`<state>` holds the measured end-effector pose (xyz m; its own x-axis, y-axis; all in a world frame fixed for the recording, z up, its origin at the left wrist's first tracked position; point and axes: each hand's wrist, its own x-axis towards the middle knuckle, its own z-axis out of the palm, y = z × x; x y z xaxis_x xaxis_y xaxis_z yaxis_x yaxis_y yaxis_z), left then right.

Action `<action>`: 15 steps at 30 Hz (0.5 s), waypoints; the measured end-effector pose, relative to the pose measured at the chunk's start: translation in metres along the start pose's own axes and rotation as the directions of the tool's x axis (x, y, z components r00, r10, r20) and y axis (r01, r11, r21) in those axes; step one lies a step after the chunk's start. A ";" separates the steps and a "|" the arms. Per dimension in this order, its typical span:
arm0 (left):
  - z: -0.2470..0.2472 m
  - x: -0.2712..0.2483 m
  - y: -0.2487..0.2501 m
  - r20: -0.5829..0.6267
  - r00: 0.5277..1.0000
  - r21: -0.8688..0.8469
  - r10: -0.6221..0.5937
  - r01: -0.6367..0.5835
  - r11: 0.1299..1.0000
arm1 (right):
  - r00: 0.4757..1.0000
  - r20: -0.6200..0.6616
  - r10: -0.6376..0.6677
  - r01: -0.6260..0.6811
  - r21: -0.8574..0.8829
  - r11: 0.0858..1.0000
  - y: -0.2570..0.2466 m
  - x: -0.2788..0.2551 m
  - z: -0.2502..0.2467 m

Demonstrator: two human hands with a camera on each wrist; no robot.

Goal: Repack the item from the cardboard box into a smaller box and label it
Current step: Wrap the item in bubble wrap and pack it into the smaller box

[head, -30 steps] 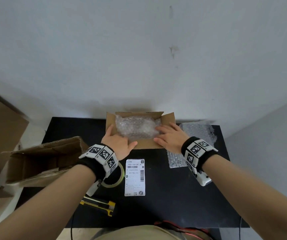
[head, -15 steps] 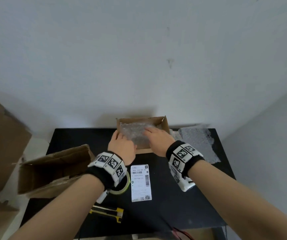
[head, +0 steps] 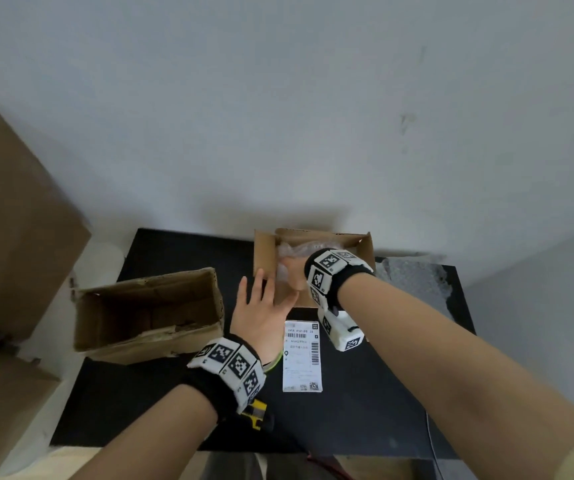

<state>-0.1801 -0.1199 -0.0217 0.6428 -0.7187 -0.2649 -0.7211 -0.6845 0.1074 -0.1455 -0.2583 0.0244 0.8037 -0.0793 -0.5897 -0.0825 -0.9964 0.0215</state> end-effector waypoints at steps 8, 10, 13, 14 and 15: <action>0.001 -0.002 -0.007 -0.046 0.999 -0.019 0.014 -0.015 1.000 | 0.997 0.065 0.029 -0.036 0.111 0.993 0.003 0.011 0.009; -0.007 0.000 -0.005 -0.103 0.995 -0.036 -0.005 0.001 0.999 | 0.999 -0.011 0.038 -0.036 0.125 0.992 0.008 0.010 0.012; -0.018 0.007 -0.002 -0.154 0.988 -0.046 -0.018 0.012 0.999 | 0.993 -0.103 0.061 -0.038 0.208 0.977 0.018 -0.003 0.021; -0.021 0.011 -0.001 -0.173 0.985 -0.041 0.000 -0.007 0.999 | 0.986 -0.154 0.072 -0.034 0.236 0.971 0.024 -0.009 0.025; -0.025 0.015 0.001 -0.196 0.980 -0.039 0.027 -0.035 0.999 | 0.974 -0.211 0.082 -0.030 0.241 0.970 0.029 -0.017 0.028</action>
<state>-0.1646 -0.1345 -0.0017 0.6614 -0.7469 -0.0690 -0.7326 -0.6629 0.1543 -0.1776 -0.2850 0.0125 0.9004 -0.1659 -0.4021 -0.2459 -0.9567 -0.1558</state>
